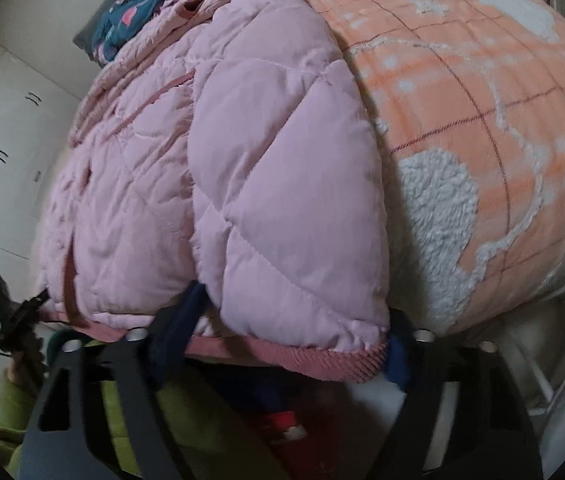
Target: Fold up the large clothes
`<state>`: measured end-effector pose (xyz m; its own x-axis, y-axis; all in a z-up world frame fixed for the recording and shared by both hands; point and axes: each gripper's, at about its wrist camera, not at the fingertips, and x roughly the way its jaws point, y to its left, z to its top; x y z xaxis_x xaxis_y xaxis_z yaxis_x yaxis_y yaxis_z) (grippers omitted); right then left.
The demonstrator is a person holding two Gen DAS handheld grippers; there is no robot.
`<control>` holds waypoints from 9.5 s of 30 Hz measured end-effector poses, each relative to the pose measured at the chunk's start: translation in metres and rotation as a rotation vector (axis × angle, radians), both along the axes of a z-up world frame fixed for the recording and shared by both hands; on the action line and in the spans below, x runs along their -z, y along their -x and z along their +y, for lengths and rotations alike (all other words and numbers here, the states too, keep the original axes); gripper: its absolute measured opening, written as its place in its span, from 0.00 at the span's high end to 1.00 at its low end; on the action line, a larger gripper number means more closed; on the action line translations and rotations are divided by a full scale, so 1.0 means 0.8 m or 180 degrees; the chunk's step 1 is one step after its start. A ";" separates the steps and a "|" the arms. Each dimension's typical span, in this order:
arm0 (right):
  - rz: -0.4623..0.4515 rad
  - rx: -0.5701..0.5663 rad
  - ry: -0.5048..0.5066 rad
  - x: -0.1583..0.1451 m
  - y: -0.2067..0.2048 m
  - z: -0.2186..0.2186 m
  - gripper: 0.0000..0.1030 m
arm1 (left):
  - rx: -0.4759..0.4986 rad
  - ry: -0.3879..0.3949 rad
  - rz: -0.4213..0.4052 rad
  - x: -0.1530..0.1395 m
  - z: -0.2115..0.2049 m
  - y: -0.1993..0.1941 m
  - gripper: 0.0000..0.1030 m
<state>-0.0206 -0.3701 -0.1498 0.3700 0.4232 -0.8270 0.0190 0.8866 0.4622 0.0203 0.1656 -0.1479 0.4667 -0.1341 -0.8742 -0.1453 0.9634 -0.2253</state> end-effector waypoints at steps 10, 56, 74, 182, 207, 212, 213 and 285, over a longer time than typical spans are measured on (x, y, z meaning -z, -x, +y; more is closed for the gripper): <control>-0.0723 -0.0361 0.0004 -0.094 0.004 0.027 0.86 | -0.0035 0.0029 0.0007 0.000 0.000 0.003 0.08; -0.1729 -0.0241 0.0113 -0.239 -0.081 0.045 0.87 | 0.0226 0.0093 -0.0969 -0.186 -0.039 -0.038 0.90; -0.1998 0.0002 -0.0030 -0.293 -0.129 0.022 0.88 | 0.0277 0.0122 -0.1370 -0.267 -0.058 -0.091 0.90; -0.1283 0.0305 0.0926 -0.143 -0.425 0.041 0.12 | -0.0230 -0.0347 -0.1206 -0.191 0.031 -0.379 0.09; -0.1724 0.0255 0.1161 -0.202 -0.486 0.078 0.86 | 0.0097 -0.0285 -0.1208 -0.183 -0.014 -0.420 0.86; -0.1420 0.0321 0.1400 -0.156 -0.526 0.081 0.86 | -0.0037 -0.0381 -0.1020 -0.155 -0.007 -0.450 0.86; -0.1344 0.0336 0.1404 -0.146 -0.530 0.080 0.86 | -0.0062 -0.0382 -0.0969 -0.146 -0.006 -0.454 0.86; -0.1191 0.0731 0.0763 -0.122 -0.296 0.051 0.04 | -0.0381 -0.0185 -0.0688 -0.109 -0.056 -0.259 0.09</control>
<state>0.2160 -0.3294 -0.0523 0.7214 0.1103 -0.6837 0.0979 0.9611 0.2584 0.2275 0.1207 -0.0610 0.6532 -0.0189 -0.7570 -0.2137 0.9545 -0.2082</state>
